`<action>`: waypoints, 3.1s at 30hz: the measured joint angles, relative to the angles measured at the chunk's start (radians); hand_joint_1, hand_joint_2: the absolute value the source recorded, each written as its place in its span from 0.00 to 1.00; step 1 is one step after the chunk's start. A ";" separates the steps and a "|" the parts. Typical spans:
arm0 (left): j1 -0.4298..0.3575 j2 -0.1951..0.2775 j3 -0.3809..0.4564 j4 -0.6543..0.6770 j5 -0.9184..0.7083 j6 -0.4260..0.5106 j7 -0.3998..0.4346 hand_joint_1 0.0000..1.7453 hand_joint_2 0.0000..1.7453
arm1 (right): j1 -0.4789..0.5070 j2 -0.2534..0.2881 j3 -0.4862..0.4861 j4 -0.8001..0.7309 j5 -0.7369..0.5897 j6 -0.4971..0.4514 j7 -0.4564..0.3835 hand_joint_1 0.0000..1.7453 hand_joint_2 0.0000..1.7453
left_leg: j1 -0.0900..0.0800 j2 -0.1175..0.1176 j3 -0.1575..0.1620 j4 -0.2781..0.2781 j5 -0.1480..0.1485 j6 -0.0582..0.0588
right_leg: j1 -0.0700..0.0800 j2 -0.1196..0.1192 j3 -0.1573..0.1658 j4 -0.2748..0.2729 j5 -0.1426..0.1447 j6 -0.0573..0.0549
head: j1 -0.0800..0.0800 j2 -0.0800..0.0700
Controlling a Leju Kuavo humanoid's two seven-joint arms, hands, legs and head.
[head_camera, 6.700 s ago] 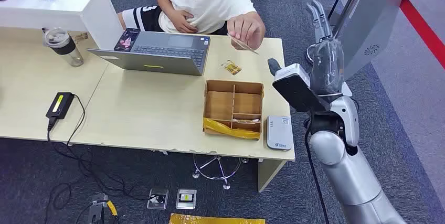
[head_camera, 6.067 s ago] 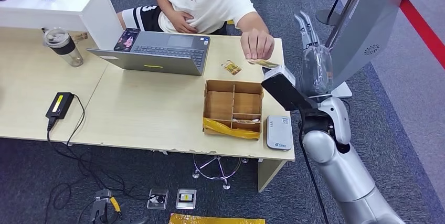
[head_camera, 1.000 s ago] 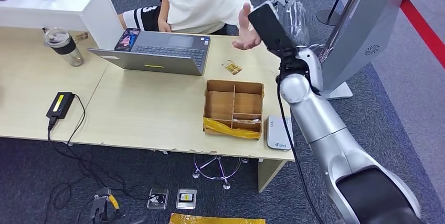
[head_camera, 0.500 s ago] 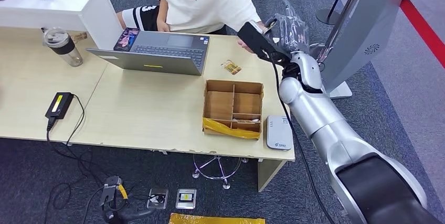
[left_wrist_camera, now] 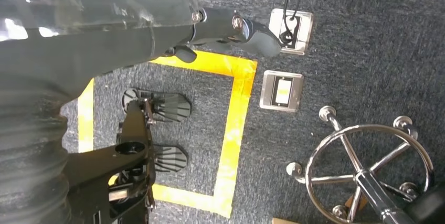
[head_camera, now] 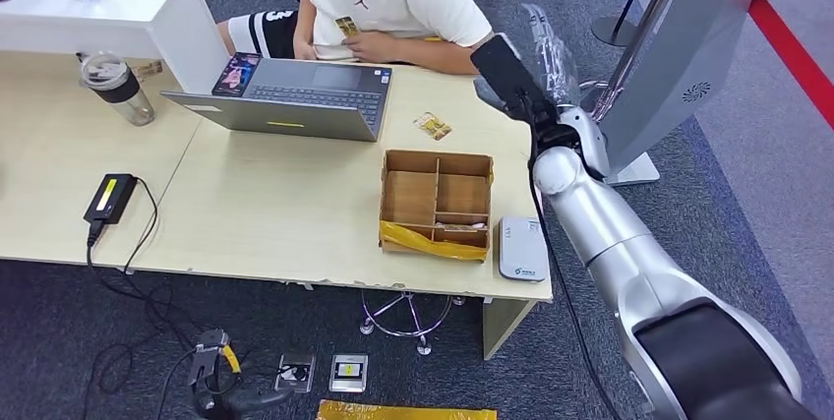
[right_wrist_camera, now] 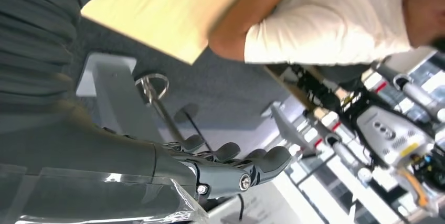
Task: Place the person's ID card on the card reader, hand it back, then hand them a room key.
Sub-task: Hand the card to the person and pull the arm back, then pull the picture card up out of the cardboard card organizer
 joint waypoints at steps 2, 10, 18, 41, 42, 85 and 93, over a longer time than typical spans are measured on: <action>0.002 0.000 0.000 0.000 0.008 -0.004 0.000 0.00 1.00 | 0.043 -0.009 0.000 -0.083 -0.008 0.046 0.040 0.00 1.00 | 0.000 0.000 0.000 0.000 0.000 0.000 | 0.000 0.000 0.000 0.000 0.000 0.000 | 0.000 0.000; 0.017 0.002 0.000 0.001 0.031 -0.017 0.000 0.00 1.00 | 0.256 -0.074 0.000 -0.458 0.059 0.270 0.233 0.00 1.00 | 0.000 0.000 0.000 0.000 0.000 0.000 | 0.000 0.000 0.000 -0.001 0.000 0.000 | 0.000 0.000; 0.042 0.010 0.004 0.001 0.061 -0.014 -0.019 0.00 1.00 | 0.487 -0.117 0.004 -0.667 0.073 0.283 0.275 0.00 1.00 | 0.001 0.001 0.000 0.000 -0.001 0.000 | 0.000 0.000 0.001 -0.001 0.000 0.000 | 0.000 0.000; 0.096 0.032 0.037 0.003 0.122 0.016 -0.053 0.00 1.00 | 0.618 -0.120 0.057 -0.625 0.301 -0.044 0.144 0.00 1.00 | 0.001 0.003 -0.001 -0.001 -0.002 -0.001 | 0.001 0.002 0.000 0.000 -0.001 0.000 | 0.000 0.000; 0.097 0.032 0.037 0.003 0.124 0.017 -0.055 0.00 1.00 | 0.618 -0.115 0.061 -0.619 0.309 -0.048 0.140 0.00 1.00 | 0.001 0.003 -0.001 -0.001 -0.002 -0.001 | 0.001 0.002 0.000 0.000 -0.001 0.000 | 0.000 0.000; 0.118 0.032 0.053 0.003 0.134 0.032 -0.065 0.00 1.00 | 0.578 -0.042 0.144 -0.404 0.360 -0.018 0.221 0.26 1.00 | 0.001 0.003 0.000 -0.001 -0.002 -0.001 | 0.001 0.002 0.000 0.000 -0.001 0.000 | 0.000 0.000; 0.124 0.032 0.054 0.003 0.138 0.034 -0.072 0.00 1.00 | 0.578 -0.048 0.143 -0.398 0.359 -0.024 0.210 0.29 1.00 | 0.001 0.003 -0.001 -0.001 -0.002 -0.001 | 0.001 0.002 0.000 0.000 -0.001 0.000 | 0.000 0.000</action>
